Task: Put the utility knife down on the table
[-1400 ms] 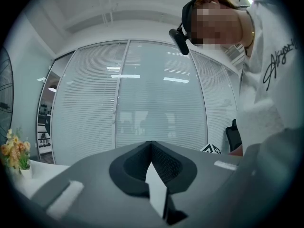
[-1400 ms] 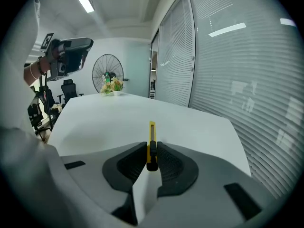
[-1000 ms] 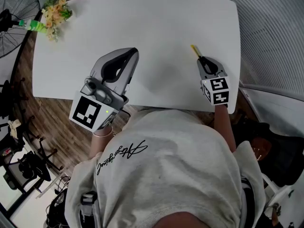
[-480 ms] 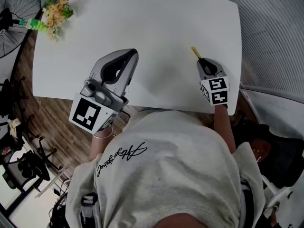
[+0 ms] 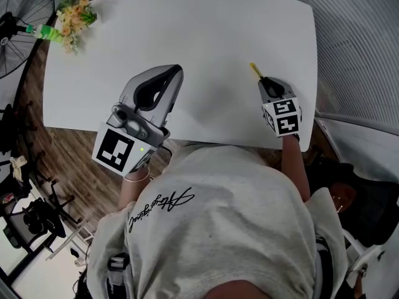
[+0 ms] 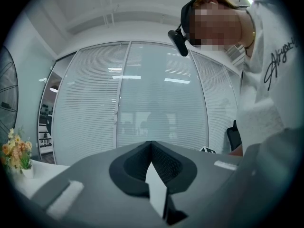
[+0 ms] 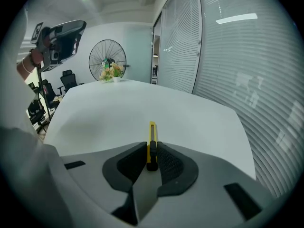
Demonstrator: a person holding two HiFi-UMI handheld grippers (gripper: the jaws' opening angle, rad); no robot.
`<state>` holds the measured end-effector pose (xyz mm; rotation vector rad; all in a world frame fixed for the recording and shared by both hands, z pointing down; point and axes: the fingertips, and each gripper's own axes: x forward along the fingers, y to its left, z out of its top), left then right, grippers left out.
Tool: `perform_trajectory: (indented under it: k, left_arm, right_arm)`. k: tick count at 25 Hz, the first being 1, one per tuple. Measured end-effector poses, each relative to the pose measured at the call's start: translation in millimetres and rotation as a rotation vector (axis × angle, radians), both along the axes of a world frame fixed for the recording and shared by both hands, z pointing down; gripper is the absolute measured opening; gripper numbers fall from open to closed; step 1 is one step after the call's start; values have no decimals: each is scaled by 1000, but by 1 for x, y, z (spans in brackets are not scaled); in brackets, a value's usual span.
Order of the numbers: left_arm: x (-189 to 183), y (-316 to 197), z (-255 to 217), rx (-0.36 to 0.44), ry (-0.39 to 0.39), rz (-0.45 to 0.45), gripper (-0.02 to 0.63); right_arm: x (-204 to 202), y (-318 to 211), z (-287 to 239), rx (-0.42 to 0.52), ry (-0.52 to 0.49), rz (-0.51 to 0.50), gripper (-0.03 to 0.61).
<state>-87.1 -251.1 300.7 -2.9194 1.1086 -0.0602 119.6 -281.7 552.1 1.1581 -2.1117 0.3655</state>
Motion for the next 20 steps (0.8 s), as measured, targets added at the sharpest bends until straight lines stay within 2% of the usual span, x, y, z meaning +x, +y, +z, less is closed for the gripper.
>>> perform_trajectory:
  k: [15, 16, 18, 20]
  left_arm:
    - [6, 1, -4, 15, 9, 22, -3]
    - [6, 0, -5, 16, 9, 23, -3]
    - [6, 0, -6, 18, 10, 24, -3]
    - [8, 0, -6, 20, 8, 28, -3]
  right_arm:
    - [0, -5, 4, -67, -63, 35, 87]
    - [-2, -4, 3, -71, -71, 32, 93]
    - [-5, -3, 2, -76, -81, 19, 162]
    - [-6, -1, 2, -73, -78, 10, 154]
